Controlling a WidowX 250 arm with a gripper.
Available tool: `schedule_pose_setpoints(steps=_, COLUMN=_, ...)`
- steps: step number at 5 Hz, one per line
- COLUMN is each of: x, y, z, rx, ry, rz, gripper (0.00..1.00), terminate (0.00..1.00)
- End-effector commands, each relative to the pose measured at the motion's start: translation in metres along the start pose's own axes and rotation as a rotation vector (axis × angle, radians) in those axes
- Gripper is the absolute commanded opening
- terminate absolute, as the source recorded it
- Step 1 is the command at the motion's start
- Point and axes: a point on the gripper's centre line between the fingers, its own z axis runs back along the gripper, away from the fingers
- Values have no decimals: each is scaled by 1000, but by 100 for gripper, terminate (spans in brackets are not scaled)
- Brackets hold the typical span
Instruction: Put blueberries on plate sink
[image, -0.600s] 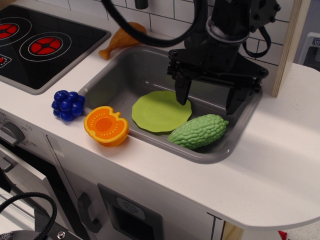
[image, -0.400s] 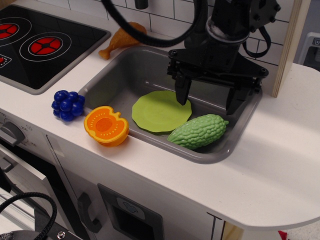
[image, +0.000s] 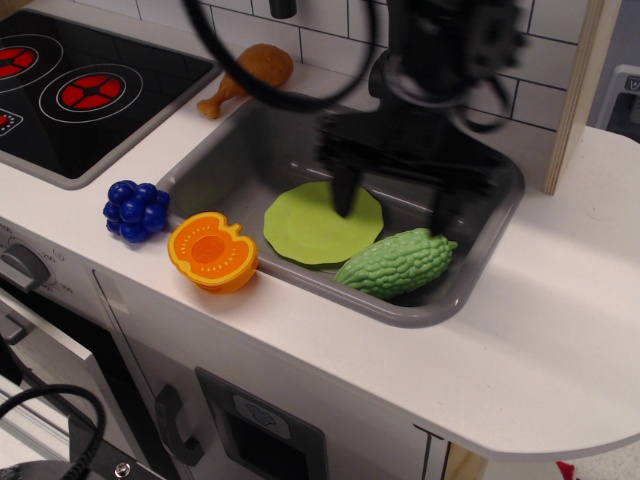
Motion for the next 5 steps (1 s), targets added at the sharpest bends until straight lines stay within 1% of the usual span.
schedule_pose_setpoints(steps=1, x=38, y=59, z=-5, rx=-15, ry=-87, rz=61, gripper=100, terminate=0)
schedule_pose_setpoints(steps=2, x=49, y=105, z=3, rx=36, ry=-124, rz=227, gripper=100, terminate=0)
schedule_pose_setpoints(steps=3, x=54, y=142, z=14, rx=31, ry=-75, rz=277, gripper=100, terminate=0)
schedule_pose_setpoints(steps=4, x=52, y=165, z=20, rx=46, ry=-62, rz=273, gripper=100, terminate=0)
schedule_pose_setpoints(steps=5, x=51, y=179, z=23, rx=33, ry=-69, rz=290, gripper=100, terminate=0)
